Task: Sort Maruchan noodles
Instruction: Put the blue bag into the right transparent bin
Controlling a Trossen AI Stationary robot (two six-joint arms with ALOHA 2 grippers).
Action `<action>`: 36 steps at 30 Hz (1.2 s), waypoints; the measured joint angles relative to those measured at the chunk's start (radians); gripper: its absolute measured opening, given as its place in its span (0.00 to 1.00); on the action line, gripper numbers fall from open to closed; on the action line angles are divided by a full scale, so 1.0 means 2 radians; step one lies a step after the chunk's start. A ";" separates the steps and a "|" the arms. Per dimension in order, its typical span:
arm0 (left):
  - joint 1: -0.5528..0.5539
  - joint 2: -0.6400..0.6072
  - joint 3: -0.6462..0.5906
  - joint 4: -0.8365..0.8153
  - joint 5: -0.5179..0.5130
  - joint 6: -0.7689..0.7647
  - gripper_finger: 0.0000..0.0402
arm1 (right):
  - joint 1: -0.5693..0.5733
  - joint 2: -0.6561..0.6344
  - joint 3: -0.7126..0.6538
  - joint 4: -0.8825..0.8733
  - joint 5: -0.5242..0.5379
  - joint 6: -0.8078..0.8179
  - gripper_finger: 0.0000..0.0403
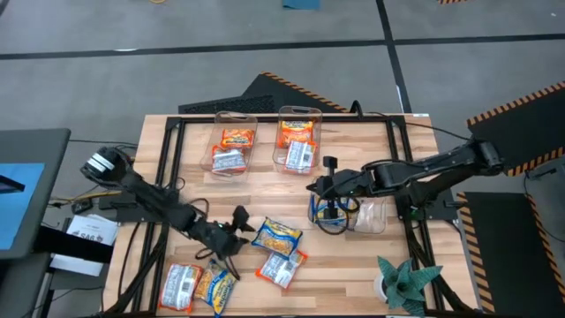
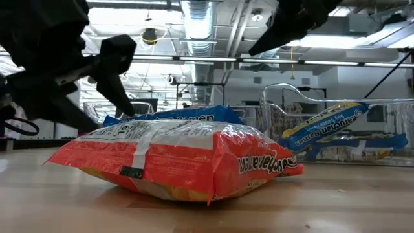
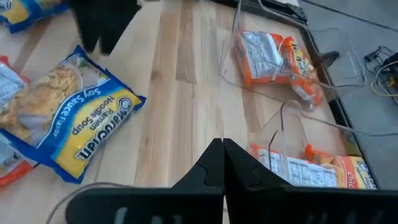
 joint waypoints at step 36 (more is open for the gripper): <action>0.056 0.088 0.055 0.063 0.029 0.112 0.51 | -0.003 0.000 0.000 0.014 -0.004 0.000 0.03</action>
